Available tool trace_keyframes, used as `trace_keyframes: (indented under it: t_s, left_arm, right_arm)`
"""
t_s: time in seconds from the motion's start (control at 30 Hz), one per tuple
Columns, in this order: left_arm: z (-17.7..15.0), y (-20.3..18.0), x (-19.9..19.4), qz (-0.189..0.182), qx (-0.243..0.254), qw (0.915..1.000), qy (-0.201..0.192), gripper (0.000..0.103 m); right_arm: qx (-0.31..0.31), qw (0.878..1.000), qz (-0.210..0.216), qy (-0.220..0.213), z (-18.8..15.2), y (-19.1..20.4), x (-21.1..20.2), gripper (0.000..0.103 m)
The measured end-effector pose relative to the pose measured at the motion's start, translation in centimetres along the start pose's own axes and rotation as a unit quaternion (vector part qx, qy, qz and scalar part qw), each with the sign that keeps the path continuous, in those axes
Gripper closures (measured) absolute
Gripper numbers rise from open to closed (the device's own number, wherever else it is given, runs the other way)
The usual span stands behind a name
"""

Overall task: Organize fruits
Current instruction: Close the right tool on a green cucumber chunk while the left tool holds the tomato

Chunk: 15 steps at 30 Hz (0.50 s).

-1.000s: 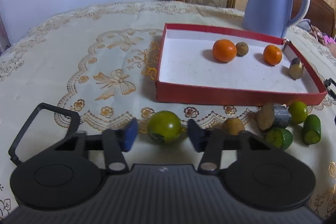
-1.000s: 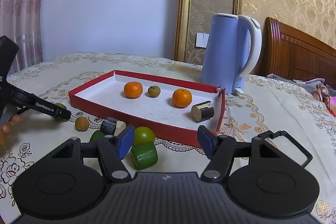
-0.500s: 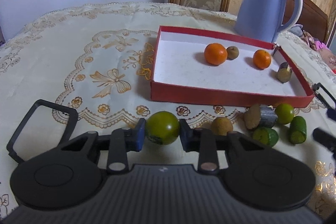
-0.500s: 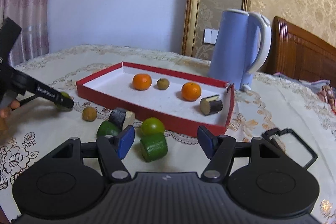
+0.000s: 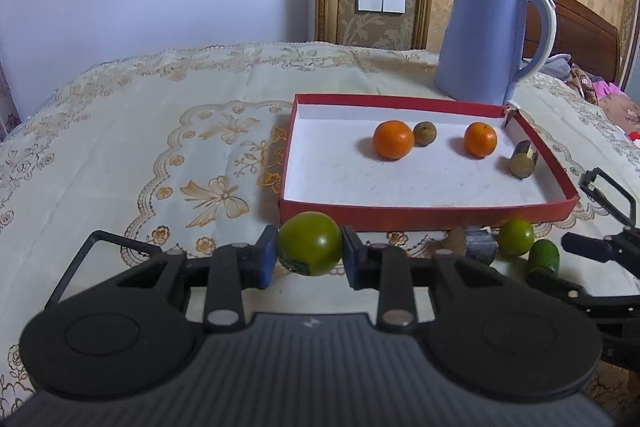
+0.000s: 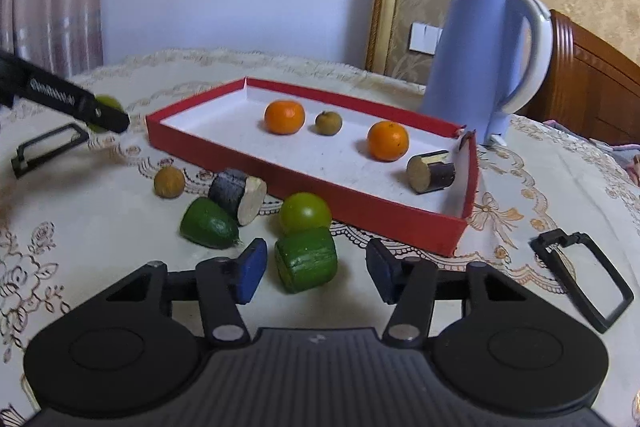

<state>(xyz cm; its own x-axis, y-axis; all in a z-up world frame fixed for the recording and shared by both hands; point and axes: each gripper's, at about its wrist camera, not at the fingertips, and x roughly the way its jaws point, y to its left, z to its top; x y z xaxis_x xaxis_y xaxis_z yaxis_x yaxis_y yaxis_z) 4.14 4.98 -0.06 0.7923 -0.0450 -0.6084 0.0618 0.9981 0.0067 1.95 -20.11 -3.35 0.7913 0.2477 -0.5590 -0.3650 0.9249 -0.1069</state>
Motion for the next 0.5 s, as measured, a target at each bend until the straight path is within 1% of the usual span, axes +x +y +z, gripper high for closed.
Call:
trace_keyframes:
  t_s: [0.07,0.17,0.23,0.37,0.5]
  left_arm:
    - [0.01,-0.12,-0.09,0.001,0.002,1.0000,-0.001,0.073]
    - [0.07,-0.25,-0.20,0.000,0.004,1.0000,-0.003,0.073]
    - [0.13,-0.29,-0.23,0.000,0.003,1.0000,-0.003,0.073]
    - [0.19,-0.38,-0.39,0.000,0.005,1.0000,-0.006,0.073]
    - [0.24,-0.33,-0.51,0.000,0.004,1.0000,-0.007,0.073]
  right_arm:
    - [-0.002,1.000,0.008,0.002,0.04,-0.11,0.25,0.054]
    - [-0.002,1.000,0.021,0.010,0.05,-0.17,0.75,0.066]
    - [0.000,1.000,0.028,0.013,0.01,-0.13,0.90,0.070]
    - [-0.006,1.000,0.022,0.011,-0.03,0.22,0.63,0.072]
    - [0.009,1.000,0.021,0.008,-0.19,-0.12,0.10,0.072]
